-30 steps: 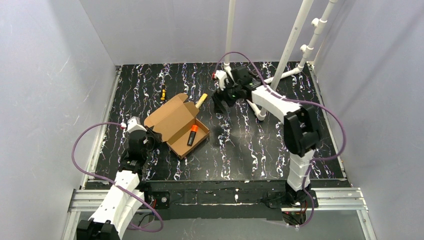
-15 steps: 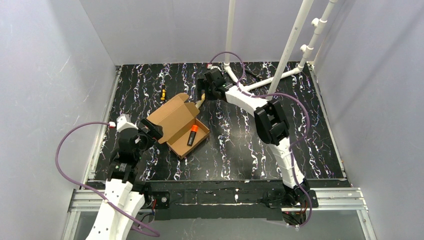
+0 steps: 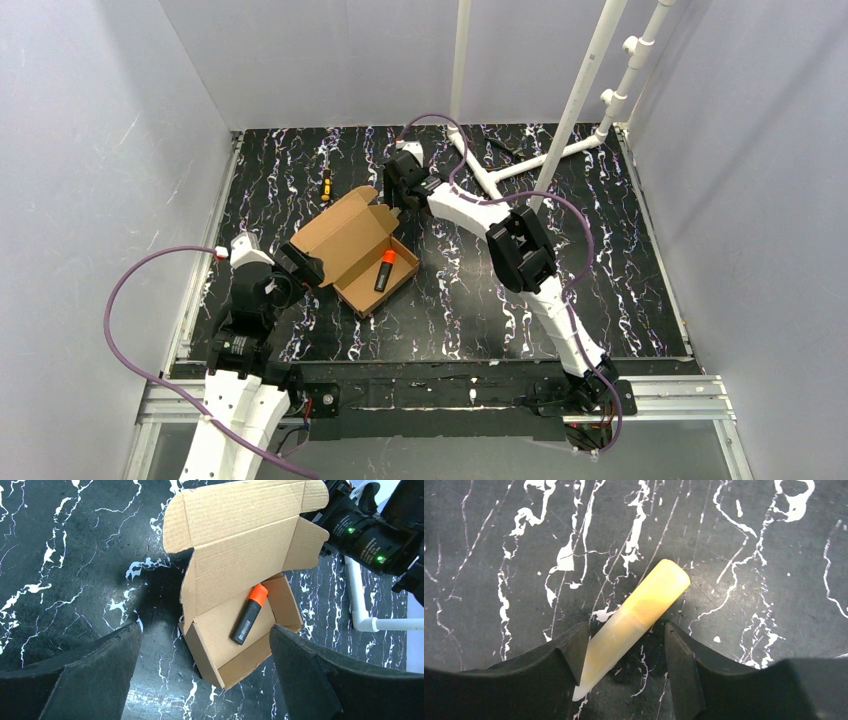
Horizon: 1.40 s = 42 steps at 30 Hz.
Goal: Fold the paper box
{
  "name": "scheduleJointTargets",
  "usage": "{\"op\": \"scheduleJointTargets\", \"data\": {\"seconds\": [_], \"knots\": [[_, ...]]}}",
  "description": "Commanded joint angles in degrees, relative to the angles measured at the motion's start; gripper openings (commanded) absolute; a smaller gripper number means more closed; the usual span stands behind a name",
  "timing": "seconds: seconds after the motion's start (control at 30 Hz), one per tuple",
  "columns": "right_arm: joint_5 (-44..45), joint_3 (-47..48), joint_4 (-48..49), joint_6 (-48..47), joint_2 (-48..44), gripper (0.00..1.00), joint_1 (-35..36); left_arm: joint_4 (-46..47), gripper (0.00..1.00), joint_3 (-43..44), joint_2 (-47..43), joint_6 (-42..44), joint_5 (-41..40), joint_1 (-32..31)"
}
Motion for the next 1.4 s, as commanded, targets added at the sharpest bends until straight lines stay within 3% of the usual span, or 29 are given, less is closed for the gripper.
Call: {"op": "scheduleJointTargets", "data": {"seconds": [0.0, 0.33, 0.57, 0.73, 0.9, 1.1, 1.27, 1.37], "knots": [[2.91, -4.50, 1.95, -3.03, -2.15, 0.60, 0.19, -1.34, 0.98, 1.38, -1.40, 0.53, 0.95, 0.12], [-7.08, -20.38, 9.81, -12.01, -11.64, 0.26, -3.59, 0.84, 0.98, -0.62, -3.18, -2.25, 6.81, 0.15], [-12.24, -31.35, 13.16, -24.42, -22.52, 0.02, -5.91, 11.71, 0.98, -6.29, -1.84, -5.59, 20.93, 0.15], [-19.57, -38.48, 13.17, -32.53, -31.07, 0.01, -8.62, 15.03, 0.98, -9.02, 0.12, -9.16, 24.06, 0.15], [-39.41, -44.07, 9.32, -46.46, -38.34, 0.01, -10.31, 12.84, 0.98, -8.62, -0.60, -9.18, 22.21, 0.15], [-59.46, -39.17, -2.34, -62.90, -39.28, 0.01, -9.42, 7.33, 0.98, -6.97, -2.89, -8.26, 17.48, 0.15], [-58.14, -26.24, -21.73, -84.27, -33.27, 0.01, -2.09, 2.55, 0.98, -5.96, -3.77, -8.74, 13.06, 0.14], [-53.24, -21.65, -25.50, -89.82, -30.21, 0.02, 3.42, 0.85, 0.98, -4.87, -3.92, -8.73, 11.75, 0.14]]}}
